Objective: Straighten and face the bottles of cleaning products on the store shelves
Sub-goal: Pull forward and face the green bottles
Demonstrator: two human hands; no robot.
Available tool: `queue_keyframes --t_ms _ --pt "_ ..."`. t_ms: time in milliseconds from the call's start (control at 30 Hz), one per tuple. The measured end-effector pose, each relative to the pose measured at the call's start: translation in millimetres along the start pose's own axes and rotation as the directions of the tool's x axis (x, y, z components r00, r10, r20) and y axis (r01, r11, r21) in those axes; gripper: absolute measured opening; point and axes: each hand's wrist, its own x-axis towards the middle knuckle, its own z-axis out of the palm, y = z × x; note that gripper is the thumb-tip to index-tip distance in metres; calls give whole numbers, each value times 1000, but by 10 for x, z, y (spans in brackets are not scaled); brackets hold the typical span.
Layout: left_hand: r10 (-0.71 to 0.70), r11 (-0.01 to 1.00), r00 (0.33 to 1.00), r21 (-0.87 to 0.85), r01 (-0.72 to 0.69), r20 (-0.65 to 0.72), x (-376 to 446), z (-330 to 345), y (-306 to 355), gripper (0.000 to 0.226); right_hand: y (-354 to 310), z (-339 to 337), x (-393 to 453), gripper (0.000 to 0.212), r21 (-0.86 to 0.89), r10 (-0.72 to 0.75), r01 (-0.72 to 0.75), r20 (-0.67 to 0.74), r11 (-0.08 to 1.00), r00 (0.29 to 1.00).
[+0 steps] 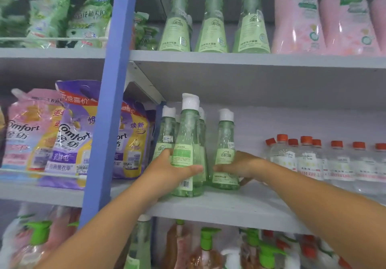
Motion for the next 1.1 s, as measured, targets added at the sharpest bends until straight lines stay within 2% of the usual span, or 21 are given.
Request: queue_keyframes --t_ms 67,100,133,233,333,433,567,633,800,933,967,1100 --pt "-19 999 999 40 20 -35 -3 -101 -35 128 31 14 12 52 5 -12 12 -11 1000 1000" --pt "-29 999 998 44 31 -54 -6 -145 -50 127 52 24 16 51 22 -20 20 -21 1000 1000" --pt "-39 998 997 38 42 -74 -5 -183 -70 119 74 38 18 49 49 -29 31 -32 998 999" --pt "-59 998 989 -1 59 -132 20 -252 -135 71 118 89 24 45 88 -61 65 -50 994 997" --pt "-46 999 976 -10 45 -212 41 -282 -172 53 130 104 40 46 77 -67 73 -68 994 995" --pt "-53 998 949 7 58 -312 28 -294 -197 56 146 112 74 44 83 -72 78 -73 993 995" --pt "-85 980 951 149 134 -297 50 -270 -189 110 169 126 103 45 90 -87 94 -79 991 993" --pt "-84 957 951 240 160 -298 49 -274 -157 125 168 134 105 45 97 -83 91 -81 991 993" --pt "-97 991 957 66 120 -274 25 -298 -186 98 157 139 73 42 92 -66 73 -76 993 995" --pt "-98 991 958 64 119 -271 -5 -285 -193 117 146 137 22 35 88 -52 60 -87 994 995" --pt "-100 991 957 60 121 -273 -5 -284 -196 114 143 136 12 33 87 -49 57 -89 995 995" --pt "-104 993 949 28 117 -297 4 -297 -231 77 142 132 -23 25 107 -40 48 -76 993 996"
